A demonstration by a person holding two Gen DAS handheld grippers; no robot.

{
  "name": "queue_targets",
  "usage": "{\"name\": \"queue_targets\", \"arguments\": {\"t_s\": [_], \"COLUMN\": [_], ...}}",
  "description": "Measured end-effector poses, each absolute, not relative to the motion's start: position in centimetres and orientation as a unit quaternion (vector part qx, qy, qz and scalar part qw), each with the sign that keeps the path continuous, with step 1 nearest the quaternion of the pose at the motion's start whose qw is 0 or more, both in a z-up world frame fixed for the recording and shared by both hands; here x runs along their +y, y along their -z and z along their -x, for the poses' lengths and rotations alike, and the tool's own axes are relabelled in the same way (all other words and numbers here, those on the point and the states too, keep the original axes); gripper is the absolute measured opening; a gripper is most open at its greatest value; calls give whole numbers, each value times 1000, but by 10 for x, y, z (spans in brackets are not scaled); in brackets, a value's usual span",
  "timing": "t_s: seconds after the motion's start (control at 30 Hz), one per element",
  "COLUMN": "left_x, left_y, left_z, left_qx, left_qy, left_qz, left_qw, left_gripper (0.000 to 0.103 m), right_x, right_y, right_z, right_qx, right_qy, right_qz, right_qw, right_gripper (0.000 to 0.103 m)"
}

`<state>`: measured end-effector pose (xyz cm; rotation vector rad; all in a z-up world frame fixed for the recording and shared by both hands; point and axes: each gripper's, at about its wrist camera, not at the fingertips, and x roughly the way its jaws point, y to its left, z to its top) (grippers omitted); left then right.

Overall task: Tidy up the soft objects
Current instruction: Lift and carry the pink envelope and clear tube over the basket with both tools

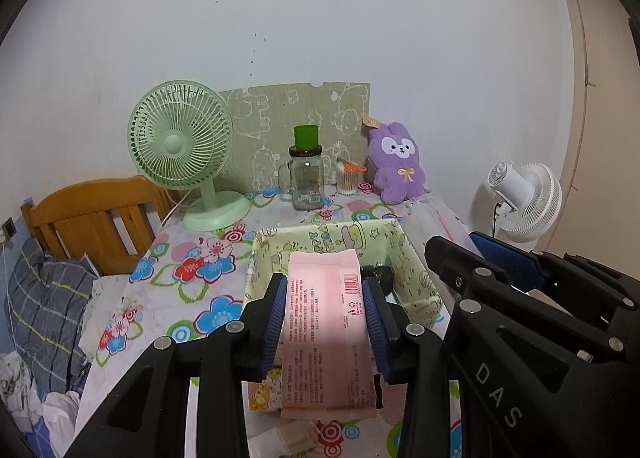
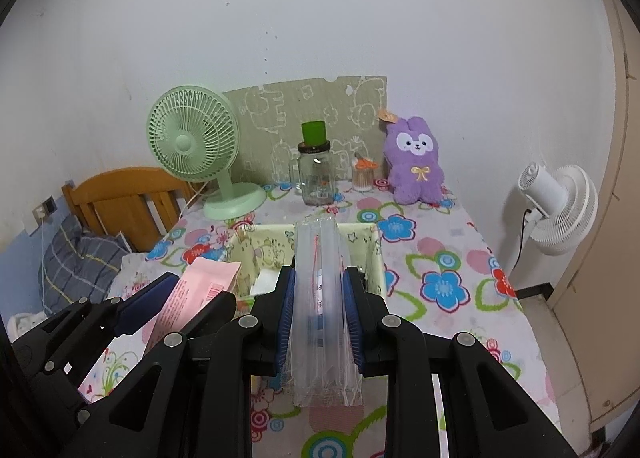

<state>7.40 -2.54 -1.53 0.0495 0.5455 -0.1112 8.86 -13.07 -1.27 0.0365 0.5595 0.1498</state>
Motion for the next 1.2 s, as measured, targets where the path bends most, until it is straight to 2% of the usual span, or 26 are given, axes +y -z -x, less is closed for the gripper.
{"name": "queue_targets", "arguments": {"t_s": [0.57,1.2], "left_x": [-22,-30], "left_y": [11,32], "left_z": [-114,-166], "left_qx": [256,271], "left_qy": [57,54], "left_qz": [-16,-19], "left_qw": [965,961], "left_gripper": [39,39], "right_x": [-127,-133], "right_y": [5,27], "right_z": [-131,-185], "right_qx": [263,275], "right_qy": [-65,-69], "right_qz": [-9,-14], "right_qw": [963,959], "right_gripper": [28,28]}}
